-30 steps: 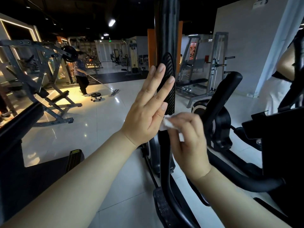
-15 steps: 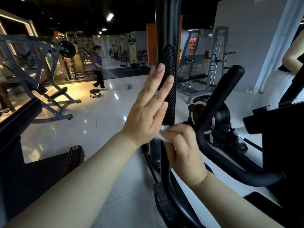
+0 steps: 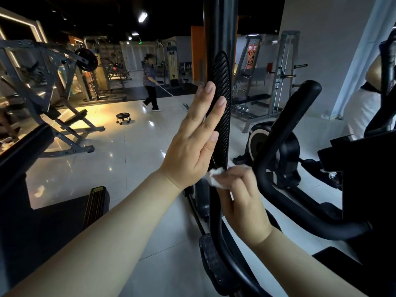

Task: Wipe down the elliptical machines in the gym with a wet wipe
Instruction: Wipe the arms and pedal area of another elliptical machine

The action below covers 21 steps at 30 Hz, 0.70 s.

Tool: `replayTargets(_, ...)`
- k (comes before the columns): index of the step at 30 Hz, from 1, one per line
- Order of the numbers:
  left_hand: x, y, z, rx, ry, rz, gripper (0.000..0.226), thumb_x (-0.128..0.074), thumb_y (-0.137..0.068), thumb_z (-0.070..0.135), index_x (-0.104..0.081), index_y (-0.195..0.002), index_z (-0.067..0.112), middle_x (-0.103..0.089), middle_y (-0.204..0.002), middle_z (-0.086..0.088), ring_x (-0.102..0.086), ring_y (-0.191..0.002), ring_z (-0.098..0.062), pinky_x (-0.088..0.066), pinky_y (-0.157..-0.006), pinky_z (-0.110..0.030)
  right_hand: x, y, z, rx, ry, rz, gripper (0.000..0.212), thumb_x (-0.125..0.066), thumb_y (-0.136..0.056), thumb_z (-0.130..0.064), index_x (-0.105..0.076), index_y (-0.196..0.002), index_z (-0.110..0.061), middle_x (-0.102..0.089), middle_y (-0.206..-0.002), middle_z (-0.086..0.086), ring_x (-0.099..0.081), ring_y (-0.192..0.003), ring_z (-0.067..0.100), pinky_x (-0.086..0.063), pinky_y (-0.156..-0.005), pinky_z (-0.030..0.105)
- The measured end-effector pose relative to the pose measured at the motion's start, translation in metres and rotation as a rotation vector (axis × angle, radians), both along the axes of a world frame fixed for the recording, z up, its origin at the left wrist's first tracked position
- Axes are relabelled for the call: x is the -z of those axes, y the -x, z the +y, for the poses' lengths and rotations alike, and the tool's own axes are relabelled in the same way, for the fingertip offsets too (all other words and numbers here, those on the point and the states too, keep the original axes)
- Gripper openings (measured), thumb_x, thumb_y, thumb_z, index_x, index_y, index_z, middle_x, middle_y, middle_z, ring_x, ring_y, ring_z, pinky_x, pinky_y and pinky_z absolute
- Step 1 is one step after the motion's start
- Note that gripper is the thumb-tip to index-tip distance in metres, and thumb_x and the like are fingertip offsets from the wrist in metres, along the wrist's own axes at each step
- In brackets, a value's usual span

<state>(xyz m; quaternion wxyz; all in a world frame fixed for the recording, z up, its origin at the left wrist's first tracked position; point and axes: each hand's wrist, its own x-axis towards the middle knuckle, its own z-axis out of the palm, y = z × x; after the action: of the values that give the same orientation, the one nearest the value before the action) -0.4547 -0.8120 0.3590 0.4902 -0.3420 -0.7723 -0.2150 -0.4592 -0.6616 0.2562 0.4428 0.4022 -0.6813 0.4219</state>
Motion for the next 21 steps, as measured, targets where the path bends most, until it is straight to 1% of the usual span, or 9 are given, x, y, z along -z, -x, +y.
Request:
replayTargets(1, 0.000, 0.000, 0.000, 0.000, -0.004, 0.000, 0.047, -0.044, -0.097, -0.013, -0.032, -0.142, -0.018, -0.015, -0.154, -0.028, -0.014, -0.150, -0.040, -0.012, -0.126, -0.046, 0.005, -0.001, 0.002, -0.007, -0.027, -0.011, 0.015, -0.063, -0.096, -0.005, -0.070, -0.105, 0.005, -0.051, -0.113, 0.006, -0.057, -0.107, 0.015, -0.050, -0.097, 0.028)
replayTargets(3, 0.001, -0.001, 0.000, 0.003, -0.010, -0.009, 0.048, -0.044, -0.097, -0.014, -0.031, -0.143, -0.017, -0.015, -0.155, -0.028, -0.014, -0.150, -0.037, -0.012, -0.126, -0.045, 0.000, 0.000, 0.004, -0.020, -0.021, -0.018, 0.015, -0.058, -0.099, -0.007, -0.066, -0.108, 0.001, -0.051, -0.111, 0.008, -0.056, -0.104, 0.015, -0.050, -0.094, 0.028)
replayTargets(5, 0.002, -0.001, 0.000, 0.001, -0.016, -0.025, 0.049, -0.043, -0.097, -0.014, -0.030, -0.143, -0.017, -0.016, -0.155, -0.028, -0.014, -0.150, -0.038, -0.012, -0.127, -0.046, -0.019, 0.004, 0.003, -0.019, 0.055, -0.016, 0.012, -0.057, -0.100, -0.007, -0.058, -0.112, -0.008, -0.054, -0.107, 0.012, -0.053, -0.103, 0.016, -0.049, -0.090, 0.030)
replayTargets(7, 0.002, -0.001, 0.001, 0.000, -0.025, -0.036, 0.049, -0.042, -0.097, -0.014, -0.029, -0.144, -0.017, -0.018, -0.156, -0.028, -0.014, -0.151, -0.038, -0.012, -0.127, -0.046, -0.037, 0.008, 0.000, -0.015, 0.142, -0.021, 0.017, -0.060, -0.098, -0.005, -0.056, -0.113, -0.011, -0.054, -0.108, 0.010, -0.053, -0.103, 0.015, -0.051, -0.085, 0.033)
replayTargets(9, 0.003, -0.001, 0.000, 0.001, -0.032, -0.030, 0.049, -0.042, -0.098, -0.013, -0.029, -0.145, -0.015, -0.018, -0.157, -0.030, -0.013, -0.152, -0.036, -0.012, -0.127, -0.046, -0.037, 0.006, -0.004, -0.027, 0.160, -0.003, 0.019, -0.062, -0.097, -0.002, -0.057, -0.114, -0.011, -0.052, -0.110, 0.006, -0.054, -0.104, 0.015, -0.051, -0.085, 0.035)
replayTargets(12, 0.005, -0.001, 0.001, 0.011, -0.053, -0.023, 0.049, -0.041, -0.099, -0.011, -0.026, -0.146, -0.011, -0.016, -0.157, -0.026, -0.011, -0.153, -0.030, -0.012, -0.127, -0.043, -0.007, 0.003, -0.001, -0.042, 0.056, -0.006, 0.020, -0.066, -0.094, 0.001, -0.063, -0.112, -0.006, -0.052, -0.111, 0.006, -0.056, -0.105, 0.016, -0.052, -0.091, 0.034)
replayTargets(14, 0.007, 0.000, 0.002, 0.015, -0.065, -0.029, 0.050, -0.040, -0.100, -0.009, -0.024, -0.147, -0.010, -0.016, -0.157, -0.025, -0.010, -0.154, -0.028, -0.013, -0.127, -0.042, 0.004, 0.003, 0.004, -0.036, -0.008, -0.011, 0.017, -0.066, -0.094, 0.001, -0.066, -0.111, -0.002, -0.053, -0.111, 0.005, -0.058, -0.104, 0.017, -0.052, -0.092, 0.034)
replayTargets(17, 0.011, -0.001, 0.004, 0.013, -0.080, -0.038, 0.051, -0.039, -0.099, -0.010, -0.023, -0.148, -0.010, -0.015, -0.158, -0.024, -0.009, -0.155, -0.026, -0.013, -0.127, -0.043, -0.019, 0.007, 0.005, -0.031, 0.025, 0.017, 0.014, -0.063, -0.095, 0.000, -0.065, -0.109, 0.000, -0.054, -0.107, 0.008, -0.057, -0.102, 0.018, -0.052, -0.087, 0.034)
replayTargets(21, 0.013, -0.002, 0.007, 0.021, -0.122, -0.058, 0.053, -0.039, -0.098, -0.012, -0.022, -0.148, -0.008, -0.014, -0.160, -0.022, -0.009, -0.156, -0.022, -0.013, -0.127, -0.043, -0.065, 0.009, -0.002, -0.010, 0.220, 0.018, 0.011, -0.064, -0.094, 0.004, -0.062, -0.105, -0.001, -0.053, -0.107, 0.005, -0.049, -0.105, 0.007, -0.045, -0.090, 0.020)
